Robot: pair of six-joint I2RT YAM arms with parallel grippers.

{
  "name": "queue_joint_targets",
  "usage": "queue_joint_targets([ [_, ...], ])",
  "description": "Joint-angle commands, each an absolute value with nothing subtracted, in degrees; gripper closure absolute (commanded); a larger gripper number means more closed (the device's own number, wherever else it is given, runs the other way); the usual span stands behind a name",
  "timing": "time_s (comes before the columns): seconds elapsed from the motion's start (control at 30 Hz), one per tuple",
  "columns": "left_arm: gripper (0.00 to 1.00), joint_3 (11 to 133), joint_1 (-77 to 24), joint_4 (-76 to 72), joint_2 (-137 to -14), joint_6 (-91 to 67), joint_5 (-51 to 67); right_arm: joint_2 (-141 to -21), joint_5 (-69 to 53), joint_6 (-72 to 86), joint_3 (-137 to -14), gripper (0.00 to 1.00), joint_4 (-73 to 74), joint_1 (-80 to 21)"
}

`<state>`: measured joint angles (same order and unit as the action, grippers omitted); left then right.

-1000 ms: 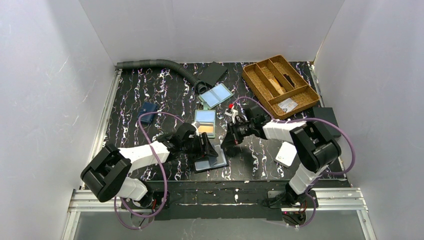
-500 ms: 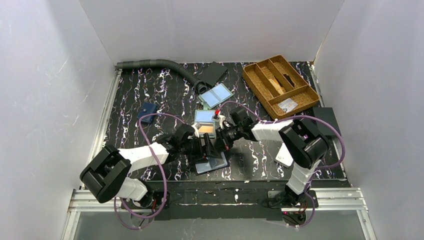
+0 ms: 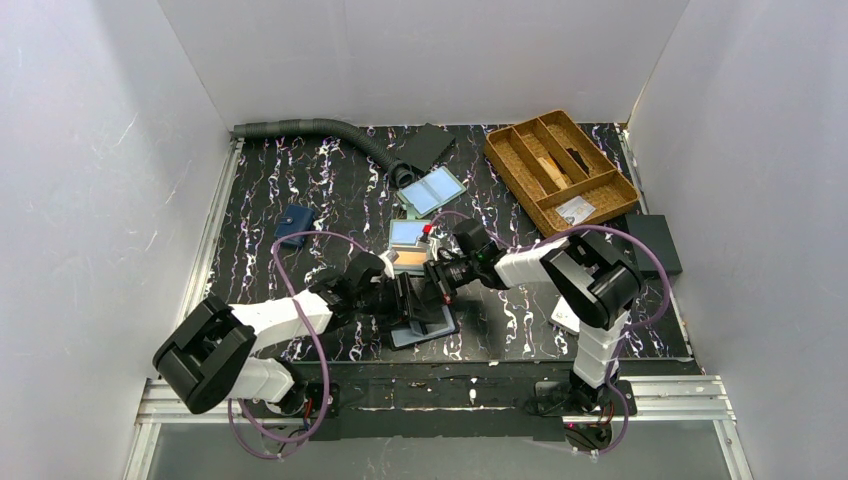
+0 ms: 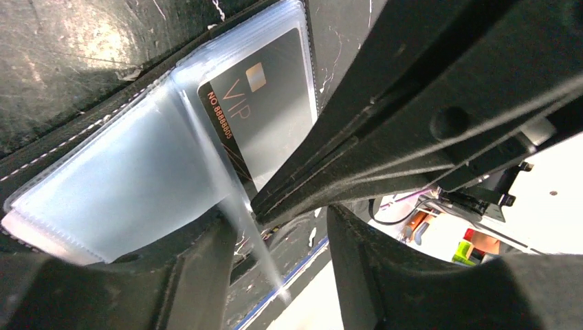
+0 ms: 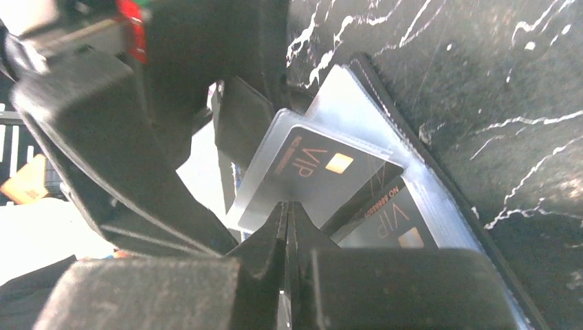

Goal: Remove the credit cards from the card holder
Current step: Remove the credit card from the card holder.

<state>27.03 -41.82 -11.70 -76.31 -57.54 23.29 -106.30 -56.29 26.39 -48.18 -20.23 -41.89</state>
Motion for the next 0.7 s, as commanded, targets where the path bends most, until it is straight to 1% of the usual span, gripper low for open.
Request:
queue_joint_targets([
  [0.0, 0.54, 25.7, -41.4, -9.4, -72.5, -57.4, 22.4, -106.9, -60.2, 29.8, -48.0, 0.92, -25.8, -41.9],
  [0.07, 0.58, 25.3, -41.4, -7.5, -71.4, -57.1, 21.5, -106.0, -57.4, 23.4, -49.9, 0.92, -17.5, -41.9],
  [0.13, 0.59, 25.8, -41.4, -3.8, -70.1, -55.9, 19.7, -105.6, -54.0, 17.1, -51.9, 0.91, -10.2, -41.8],
  [0.2, 0.59, 27.3, -41.3, 2.6, -69.1, -54.0, 17.8, -105.5, -51.7, 14.1, -52.6, 0.91, -7.1, -41.4],
  [0.33, 0.62, 28.8, -41.2, 8.0, -67.7, -52.1, 14.8, -105.6, -50.1, 11.6, -53.2, 0.91, -4.5, -41.1],
  [0.57, 0.78, 28.6, -41.0, 6.9, -69.1, -51.7, 14.9, -105.4, -49.5, 7.6, -54.5, 0.91, -0.6, -41.0],
  [0.63, 0.86, 28.6, -41.0, 6.2, -69.0, -51.4, 15.0, -105.0, -49.2, 6.1, -54.9, 0.90, 1.1, -40.8],
  [0.67, 0.88, 28.5, -40.9, 5.6, -68.8, -51.1, 15.1, -104.9, -48.9, 5.4, -55.0, 0.90, 1.7, -40.8],
])
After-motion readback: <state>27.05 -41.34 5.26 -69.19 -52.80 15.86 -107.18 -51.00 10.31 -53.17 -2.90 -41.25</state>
